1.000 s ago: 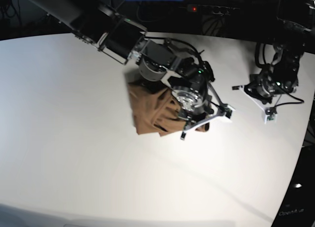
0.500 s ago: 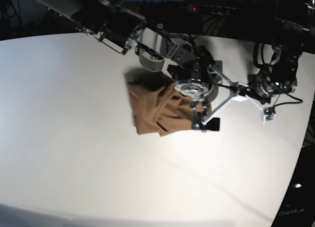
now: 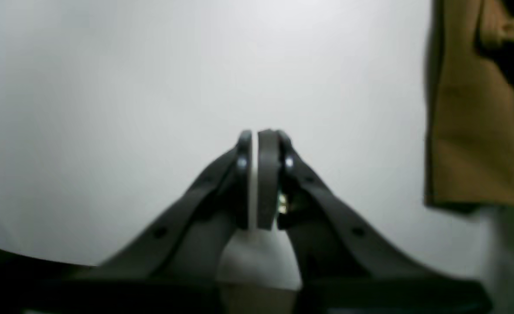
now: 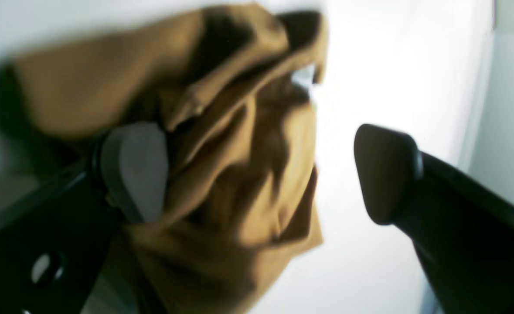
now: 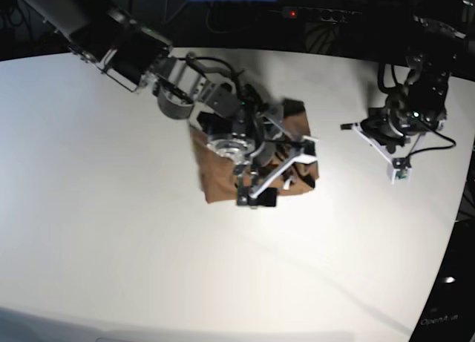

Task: Fold the T-shirt properly
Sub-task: 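Press the folded bundle down with the right gripper and drag it, then open the right gripper and retract it from the bundle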

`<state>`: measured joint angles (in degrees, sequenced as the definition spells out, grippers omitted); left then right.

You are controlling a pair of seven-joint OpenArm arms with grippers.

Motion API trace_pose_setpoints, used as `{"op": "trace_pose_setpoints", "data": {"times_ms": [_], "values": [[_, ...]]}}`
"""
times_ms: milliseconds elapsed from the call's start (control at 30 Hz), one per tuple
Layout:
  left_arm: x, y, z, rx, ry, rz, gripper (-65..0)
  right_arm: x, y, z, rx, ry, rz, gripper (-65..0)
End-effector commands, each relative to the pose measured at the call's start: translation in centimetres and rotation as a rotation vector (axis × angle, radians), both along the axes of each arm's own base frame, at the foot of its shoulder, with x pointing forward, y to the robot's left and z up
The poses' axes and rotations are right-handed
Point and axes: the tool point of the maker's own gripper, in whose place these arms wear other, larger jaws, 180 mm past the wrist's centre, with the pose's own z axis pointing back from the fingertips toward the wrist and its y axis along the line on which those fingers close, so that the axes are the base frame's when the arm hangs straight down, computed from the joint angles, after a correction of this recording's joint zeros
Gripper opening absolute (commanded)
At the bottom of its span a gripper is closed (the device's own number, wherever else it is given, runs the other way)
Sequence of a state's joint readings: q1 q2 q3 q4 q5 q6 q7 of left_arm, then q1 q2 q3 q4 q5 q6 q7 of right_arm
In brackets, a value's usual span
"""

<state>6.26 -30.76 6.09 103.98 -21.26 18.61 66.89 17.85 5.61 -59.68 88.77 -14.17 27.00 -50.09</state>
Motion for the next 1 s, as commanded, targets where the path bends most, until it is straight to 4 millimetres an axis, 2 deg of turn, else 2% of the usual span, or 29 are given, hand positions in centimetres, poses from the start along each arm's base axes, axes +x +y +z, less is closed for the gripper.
{"op": "trace_pose_setpoints", "data": {"times_ms": [0, 200, 300, 500, 733, 867, 967], "values": [[0.6, 0.5, 0.8, 0.012, -0.028, 0.002, -62.7, 2.1, -0.1, 2.1, 0.043, -0.058, -0.035, 0.0], [0.7, 0.4, 0.7, 0.008, -0.029, 0.000, -62.7, 4.4, -3.0, 3.2, 0.044, -0.043, -0.095, 0.0], [0.3, 0.4, 0.4, 0.007, -0.019, 0.002, -62.7, 4.8, -3.4, 3.4, 0.046, -0.033, -0.102, 0.0], [0.1, -0.4, 0.0, -0.013, -0.016, 0.005, -62.7, 3.9, -3.1, 4.2, 0.065, -0.041, -0.074, 0.0], [0.3, -0.7, 0.0, -0.018, -0.018, 0.004, -62.7, 2.0, -1.3, 8.2, 0.115, -0.105, -0.028, 0.0], [0.1, -0.7, -0.1, -0.019, -0.013, 0.004, -62.7, 2.5, -1.6, 10.2, 0.122, -0.163, -0.028, 0.0], [-0.1, -0.7, -0.2, -0.019, -0.008, 0.004, -62.7, 3.5, -2.9, 10.4, 0.085, -0.189, -0.035, -2.0]]}}
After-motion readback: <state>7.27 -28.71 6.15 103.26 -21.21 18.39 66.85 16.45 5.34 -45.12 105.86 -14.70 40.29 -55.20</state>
